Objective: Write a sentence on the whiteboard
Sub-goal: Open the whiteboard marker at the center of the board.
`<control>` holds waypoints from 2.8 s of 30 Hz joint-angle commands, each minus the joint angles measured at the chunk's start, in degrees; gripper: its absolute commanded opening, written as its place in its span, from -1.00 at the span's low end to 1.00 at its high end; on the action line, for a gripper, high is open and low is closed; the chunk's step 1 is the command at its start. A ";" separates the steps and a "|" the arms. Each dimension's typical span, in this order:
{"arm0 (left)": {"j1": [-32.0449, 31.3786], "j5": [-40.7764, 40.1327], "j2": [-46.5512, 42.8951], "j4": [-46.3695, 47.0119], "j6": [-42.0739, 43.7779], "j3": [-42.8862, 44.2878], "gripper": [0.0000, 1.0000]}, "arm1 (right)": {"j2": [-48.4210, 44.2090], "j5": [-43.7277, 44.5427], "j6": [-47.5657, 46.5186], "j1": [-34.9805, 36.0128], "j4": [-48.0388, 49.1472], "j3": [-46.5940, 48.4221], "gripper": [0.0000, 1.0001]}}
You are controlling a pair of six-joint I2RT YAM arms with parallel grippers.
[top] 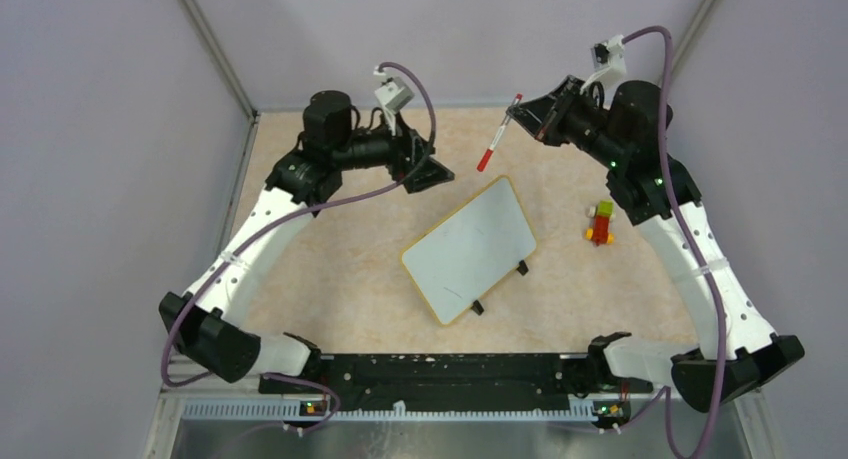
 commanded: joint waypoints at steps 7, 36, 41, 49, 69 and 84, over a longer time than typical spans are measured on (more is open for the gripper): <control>-12.69 -19.34 6.38 -6.79 10.85 9.87 0.77 | 1.21 10.76 13.84 0.23 -4.12 2.06 -1.00; -22.79 -44.53 11.75 -6.49 20.15 13.45 -1.00 | 0.36 5.97 11.63 2.26 -0.02 -5.10 -0.51; -20.82 -41.60 8.73 -5.98 21.22 10.57 -1.00 | 0.61 -6.64 3.73 -0.49 3.88 -6.42 0.44; -15.15 -30.69 2.25 -11.89 28.07 7.06 -1.00 | 7.17 -29.37 -13.28 -9.11 -11.67 1.94 0.75; -12.90 -21.93 -0.35 -28.05 44.94 7.01 -1.00 | 9.30 -60.76 -10.30 -9.96 5.14 -3.15 0.93; -13.43 -15.27 2.59 -30.71 46.27 10.62 -1.00 | 6.47 -64.28 15.11 -8.08 34.17 -17.43 0.94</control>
